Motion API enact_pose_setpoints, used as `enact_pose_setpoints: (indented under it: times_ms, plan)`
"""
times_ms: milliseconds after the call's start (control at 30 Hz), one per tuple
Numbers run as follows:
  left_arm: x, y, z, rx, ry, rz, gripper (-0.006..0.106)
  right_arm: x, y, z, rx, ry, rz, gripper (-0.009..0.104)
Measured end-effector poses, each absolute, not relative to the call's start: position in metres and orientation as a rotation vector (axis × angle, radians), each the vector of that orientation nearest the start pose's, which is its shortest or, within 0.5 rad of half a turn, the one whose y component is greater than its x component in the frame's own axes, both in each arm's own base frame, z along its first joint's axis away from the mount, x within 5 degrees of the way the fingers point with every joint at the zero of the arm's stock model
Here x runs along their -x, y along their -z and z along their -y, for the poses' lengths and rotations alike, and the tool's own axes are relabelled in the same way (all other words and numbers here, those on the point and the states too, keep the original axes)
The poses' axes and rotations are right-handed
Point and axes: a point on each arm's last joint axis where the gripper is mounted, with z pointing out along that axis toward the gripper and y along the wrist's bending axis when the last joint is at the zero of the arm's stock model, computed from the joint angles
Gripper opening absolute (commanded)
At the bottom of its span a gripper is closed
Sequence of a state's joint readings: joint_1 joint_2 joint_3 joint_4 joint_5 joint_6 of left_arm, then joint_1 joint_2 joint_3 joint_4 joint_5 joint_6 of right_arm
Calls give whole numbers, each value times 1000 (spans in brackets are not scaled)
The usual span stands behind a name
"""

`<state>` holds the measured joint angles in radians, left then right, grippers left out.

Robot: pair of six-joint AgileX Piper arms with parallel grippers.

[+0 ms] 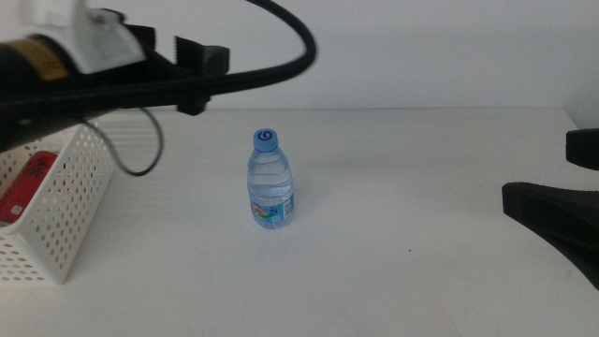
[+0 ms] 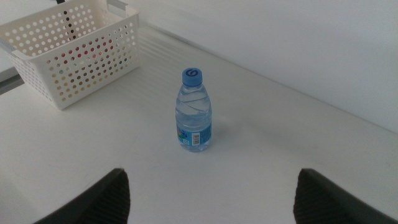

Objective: Use arms to grab the bottles and put them into the dustbin to the left of the table.

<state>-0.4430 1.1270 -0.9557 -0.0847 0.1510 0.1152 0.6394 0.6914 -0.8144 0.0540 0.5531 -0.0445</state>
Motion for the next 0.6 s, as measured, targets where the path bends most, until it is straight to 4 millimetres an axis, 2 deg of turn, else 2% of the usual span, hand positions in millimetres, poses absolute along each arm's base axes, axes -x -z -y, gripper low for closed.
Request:
enact_pose_setpoints:
  times_ms: [167,367,600]
  plan:
    - [-255,-353,126,-460,291,-1757,90,-105,-376,-82,627,-457,-1836,74]
    - [-276,-329,142,-495,278,-1757,90,-105,-376,-82,627,-457,-1836,74]
    - [-288,-306,149,-508,277,-1829,90,-105,-376,-82,627,-457,-1836,74]
